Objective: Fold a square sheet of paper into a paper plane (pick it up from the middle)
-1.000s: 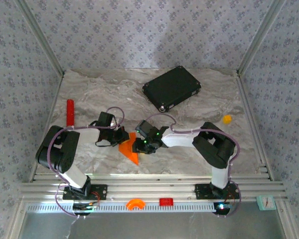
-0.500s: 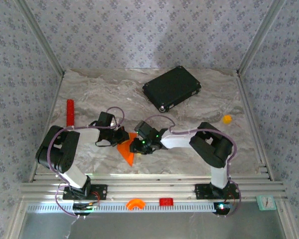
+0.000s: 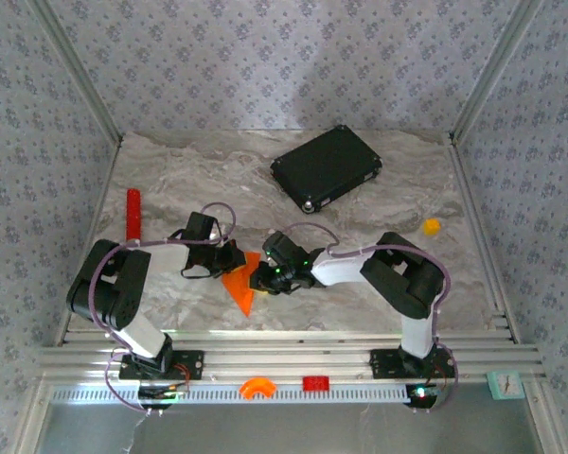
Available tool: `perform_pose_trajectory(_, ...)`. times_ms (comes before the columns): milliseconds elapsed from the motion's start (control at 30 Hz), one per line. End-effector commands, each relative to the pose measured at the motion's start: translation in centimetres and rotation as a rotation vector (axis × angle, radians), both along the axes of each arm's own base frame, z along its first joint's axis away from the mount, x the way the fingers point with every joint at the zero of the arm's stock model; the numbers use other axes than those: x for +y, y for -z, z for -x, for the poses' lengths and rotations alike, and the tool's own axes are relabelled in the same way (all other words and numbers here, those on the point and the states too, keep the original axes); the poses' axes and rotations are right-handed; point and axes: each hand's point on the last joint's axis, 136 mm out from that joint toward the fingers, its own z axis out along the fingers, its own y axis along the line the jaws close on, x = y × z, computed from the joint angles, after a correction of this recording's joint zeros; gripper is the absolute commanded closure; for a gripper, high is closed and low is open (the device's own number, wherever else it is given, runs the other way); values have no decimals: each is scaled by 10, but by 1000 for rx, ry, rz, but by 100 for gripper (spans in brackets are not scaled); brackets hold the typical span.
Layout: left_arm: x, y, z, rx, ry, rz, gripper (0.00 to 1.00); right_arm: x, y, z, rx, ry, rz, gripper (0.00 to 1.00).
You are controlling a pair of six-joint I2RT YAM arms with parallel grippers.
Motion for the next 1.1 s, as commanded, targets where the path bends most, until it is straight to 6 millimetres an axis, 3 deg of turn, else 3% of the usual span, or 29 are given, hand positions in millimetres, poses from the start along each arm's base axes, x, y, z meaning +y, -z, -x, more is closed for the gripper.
perform_pose_trajectory(0,-5,-11,-2,-14,7,19,100,9,-1,-5,-7,29,-45,75)
perform_pose_trajectory(233,-3,-4,5,3,0,14,100,15,5,-12,-7,51,-30,77)
perform_pose_trajectory(367,-3,-2,6,8,-6,13,100,15,11,-13,-3,74,-8,85)
perform_pose_trajectory(533,-4,-11,3,-8,-7,22,100,16,2,-14,-25,69,-23,95)
perform_pose_trajectory(733,-8,-51,-9,-88,-3,53,97,-1,-13,-12,-87,41,33,98)
perform_pose_trajectory(867,-5,-81,-14,-165,-6,51,89,-21,-19,-9,-124,16,124,99)
perform_pose_trajectory(1067,4,-103,-15,-219,-34,64,84,-60,-30,-6,-178,-41,299,99)
